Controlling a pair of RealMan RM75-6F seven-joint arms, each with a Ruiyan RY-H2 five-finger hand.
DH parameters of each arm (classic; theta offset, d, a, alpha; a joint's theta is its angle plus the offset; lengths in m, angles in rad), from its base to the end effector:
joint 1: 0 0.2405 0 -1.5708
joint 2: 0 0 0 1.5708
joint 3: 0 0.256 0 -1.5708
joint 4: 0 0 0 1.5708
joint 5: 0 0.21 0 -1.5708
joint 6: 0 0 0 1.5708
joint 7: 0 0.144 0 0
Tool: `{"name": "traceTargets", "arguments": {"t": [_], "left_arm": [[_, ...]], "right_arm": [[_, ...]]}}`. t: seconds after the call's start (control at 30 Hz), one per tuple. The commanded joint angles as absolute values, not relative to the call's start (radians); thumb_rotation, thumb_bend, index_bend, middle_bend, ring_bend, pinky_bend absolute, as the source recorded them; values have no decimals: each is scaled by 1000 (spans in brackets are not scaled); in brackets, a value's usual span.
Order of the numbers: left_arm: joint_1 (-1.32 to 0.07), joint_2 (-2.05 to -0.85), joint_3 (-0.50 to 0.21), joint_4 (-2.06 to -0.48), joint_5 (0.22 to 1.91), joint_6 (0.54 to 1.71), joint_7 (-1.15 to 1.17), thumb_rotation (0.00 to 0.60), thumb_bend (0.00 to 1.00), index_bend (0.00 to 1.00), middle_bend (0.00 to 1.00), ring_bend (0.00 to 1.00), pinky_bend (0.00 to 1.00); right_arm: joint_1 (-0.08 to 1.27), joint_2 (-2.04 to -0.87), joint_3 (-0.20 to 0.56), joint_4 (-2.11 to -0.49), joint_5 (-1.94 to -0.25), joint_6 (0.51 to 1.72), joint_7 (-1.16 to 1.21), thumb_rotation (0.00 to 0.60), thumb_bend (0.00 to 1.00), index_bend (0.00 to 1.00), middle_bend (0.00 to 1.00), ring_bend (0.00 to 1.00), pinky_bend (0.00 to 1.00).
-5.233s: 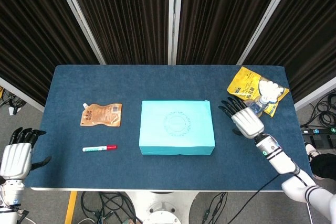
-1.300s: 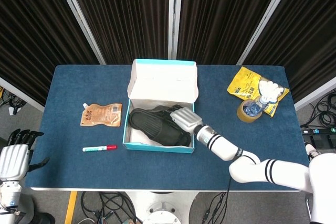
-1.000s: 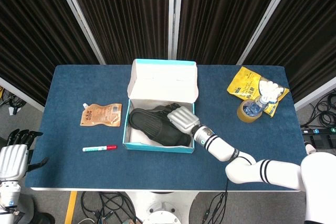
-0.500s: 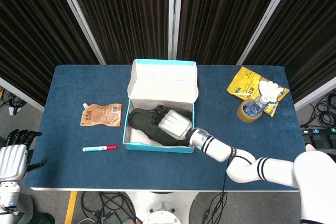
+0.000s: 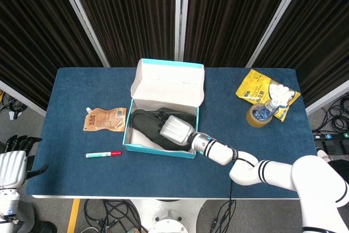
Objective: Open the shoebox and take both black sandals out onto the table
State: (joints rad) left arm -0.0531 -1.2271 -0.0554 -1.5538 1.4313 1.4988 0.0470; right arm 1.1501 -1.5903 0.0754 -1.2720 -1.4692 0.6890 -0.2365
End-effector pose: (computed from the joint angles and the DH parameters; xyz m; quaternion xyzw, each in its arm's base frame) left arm -0.3261 0.1717 0.1354 -0.5621 -0.4092 -0.3727 0.6146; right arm -0.0406 -0.3692 -0.0629 0.9105 -0.0908 0.3075 0.2612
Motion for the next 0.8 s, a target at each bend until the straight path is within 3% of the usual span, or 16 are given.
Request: {"name": "traceTargets", "arguments": {"t": [0.03,0.23,0.8], "left_arm": [[-52,-1227,-55,-1553,1430,1499,44,600,109,271,255,155,111],[-51,-1226,-54,-1553,1433,1497,39,600,110,271,255,155,111],[-53,-1220,-56,-1570,1441,1504,61,600,110,271,255,156,111]], "right_arm": [[1152,-1599,80,-1257,-1487,704,-217,600,398,710,541,183,0],[1146,-1597,80,-1248,-1519,738,-178,600,534,834,666,309,0],[1091,-1481,109,-1334,-1620,947,-79,600,534,846,680,325,0]]}}
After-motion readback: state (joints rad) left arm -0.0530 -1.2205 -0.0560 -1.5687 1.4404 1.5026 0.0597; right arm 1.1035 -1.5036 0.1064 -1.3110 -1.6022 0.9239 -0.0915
